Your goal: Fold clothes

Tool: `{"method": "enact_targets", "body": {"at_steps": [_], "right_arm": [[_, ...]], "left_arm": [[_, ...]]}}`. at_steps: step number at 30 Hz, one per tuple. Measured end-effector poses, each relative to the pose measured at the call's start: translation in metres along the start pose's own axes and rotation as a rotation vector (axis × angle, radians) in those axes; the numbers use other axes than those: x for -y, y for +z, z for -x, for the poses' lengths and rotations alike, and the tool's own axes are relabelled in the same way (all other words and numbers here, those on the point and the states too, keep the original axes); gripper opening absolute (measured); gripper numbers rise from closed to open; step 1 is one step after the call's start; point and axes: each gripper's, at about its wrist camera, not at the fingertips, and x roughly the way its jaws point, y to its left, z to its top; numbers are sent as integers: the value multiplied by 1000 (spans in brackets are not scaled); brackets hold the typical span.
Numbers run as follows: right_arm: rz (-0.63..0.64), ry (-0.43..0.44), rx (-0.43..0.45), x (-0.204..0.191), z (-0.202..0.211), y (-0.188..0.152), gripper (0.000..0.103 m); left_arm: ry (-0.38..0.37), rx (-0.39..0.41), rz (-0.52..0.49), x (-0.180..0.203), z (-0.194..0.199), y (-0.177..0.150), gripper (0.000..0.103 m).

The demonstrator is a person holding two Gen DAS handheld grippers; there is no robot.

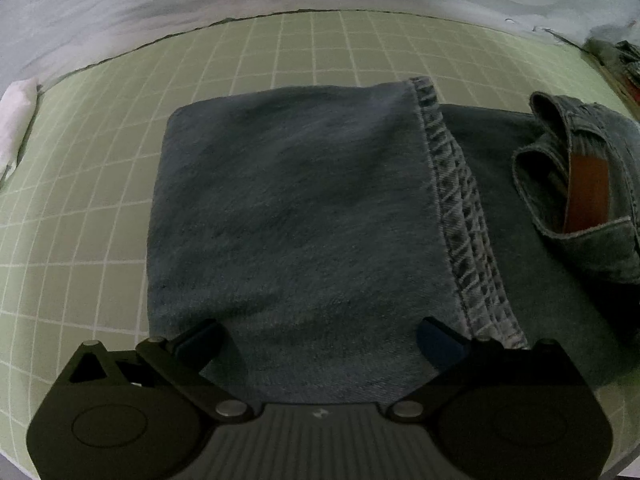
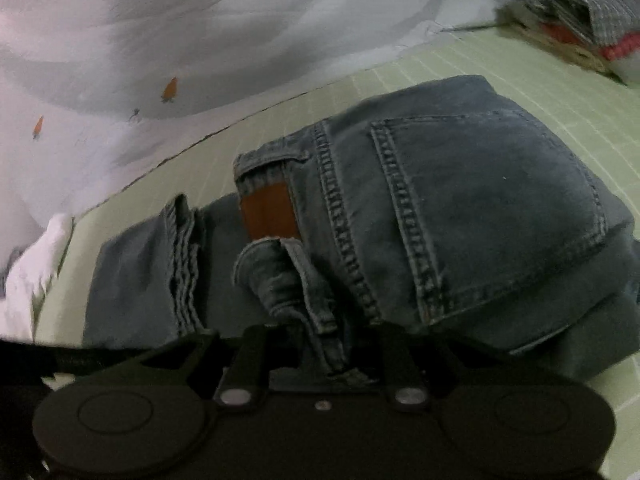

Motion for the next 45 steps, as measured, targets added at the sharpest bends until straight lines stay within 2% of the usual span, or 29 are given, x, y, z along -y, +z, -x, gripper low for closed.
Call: {"method": "enact_targets", "body": {"at_steps": [15, 26, 31, 32, 33, 34, 35, 36, 38, 40, 42, 45], "right_arm": [[-158, 28, -54, 2, 1, 11, 22], [-113, 45, -80, -4, 6, 15, 26], [-86, 85, -34, -9, 17, 16, 30], [-80, 93, -24, -10, 20, 17, 43], [-75, 101, -14, -12, 22, 17, 63], [-69, 109, -5, -13, 25, 17, 94], [-63, 117, 5, -14, 27, 18, 95], [-57, 125, 15, -15, 29, 18, 88], [-46, 141, 34, -17, 34, 19, 86], [-25, 65, 74, -17, 30, 20, 80], [-1, -5, 78, -16, 19, 21, 76], [156, -121, 13, -25, -4, 9, 72]], "left_arm": [[1, 14, 4, -2, -2, -2, 103], [5, 17, 13, 3, 2, -7, 103], [6, 19, 14, 3, 3, -8, 103], [5, 20, 14, 2, 3, -9, 103], [5, 21, 13, 1, 4, -11, 103], [4, 21, 12, 1, 4, -11, 103], [4, 22, 12, 1, 4, -11, 103], [4, 22, 11, 0, 4, -12, 103], [4, 21, 11, -1, 4, -12, 103], [2, 17, 8, -1, 4, -11, 103], [-2, 12, 3, -3, 5, -11, 103], [-5, 9, -3, -4, 7, -13, 103]]}}
